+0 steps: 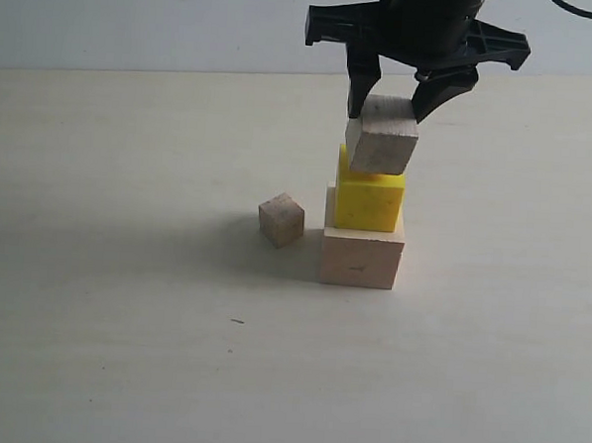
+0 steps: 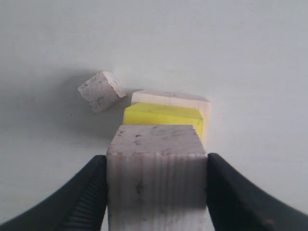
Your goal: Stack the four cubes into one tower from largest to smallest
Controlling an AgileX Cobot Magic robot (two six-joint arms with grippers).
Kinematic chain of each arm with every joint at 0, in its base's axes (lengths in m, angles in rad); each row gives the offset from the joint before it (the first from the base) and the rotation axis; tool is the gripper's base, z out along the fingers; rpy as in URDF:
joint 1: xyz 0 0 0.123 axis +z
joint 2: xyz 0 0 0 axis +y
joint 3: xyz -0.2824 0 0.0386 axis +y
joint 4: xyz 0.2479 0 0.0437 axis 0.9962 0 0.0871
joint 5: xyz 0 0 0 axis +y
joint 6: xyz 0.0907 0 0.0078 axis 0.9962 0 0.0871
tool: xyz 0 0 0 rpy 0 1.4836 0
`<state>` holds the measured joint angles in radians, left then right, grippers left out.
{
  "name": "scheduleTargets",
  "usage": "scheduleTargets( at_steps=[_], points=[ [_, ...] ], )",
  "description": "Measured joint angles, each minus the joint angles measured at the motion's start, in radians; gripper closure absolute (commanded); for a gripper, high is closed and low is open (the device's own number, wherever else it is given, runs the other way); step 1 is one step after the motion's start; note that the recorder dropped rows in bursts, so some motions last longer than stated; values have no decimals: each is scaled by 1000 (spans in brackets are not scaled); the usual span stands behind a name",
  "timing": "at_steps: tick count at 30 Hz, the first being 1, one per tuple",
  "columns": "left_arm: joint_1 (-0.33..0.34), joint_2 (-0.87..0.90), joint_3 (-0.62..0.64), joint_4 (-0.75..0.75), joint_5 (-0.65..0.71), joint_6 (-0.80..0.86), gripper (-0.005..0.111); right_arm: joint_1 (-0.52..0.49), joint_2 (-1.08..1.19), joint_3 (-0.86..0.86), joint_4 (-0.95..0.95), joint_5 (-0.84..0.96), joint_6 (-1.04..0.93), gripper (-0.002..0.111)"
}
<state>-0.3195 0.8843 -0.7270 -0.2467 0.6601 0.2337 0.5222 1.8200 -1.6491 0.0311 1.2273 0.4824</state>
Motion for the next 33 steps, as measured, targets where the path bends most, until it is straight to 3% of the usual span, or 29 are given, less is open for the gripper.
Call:
scheduleTargets(
  at_steps=[23, 33],
  points=[
    [0, 0, 0, 0, 2, 0, 107, 0, 24, 0, -2, 0, 0, 108],
    [0, 0, 0, 0, 2, 1, 107, 0, 24, 0, -2, 0, 0, 85]
  ],
)
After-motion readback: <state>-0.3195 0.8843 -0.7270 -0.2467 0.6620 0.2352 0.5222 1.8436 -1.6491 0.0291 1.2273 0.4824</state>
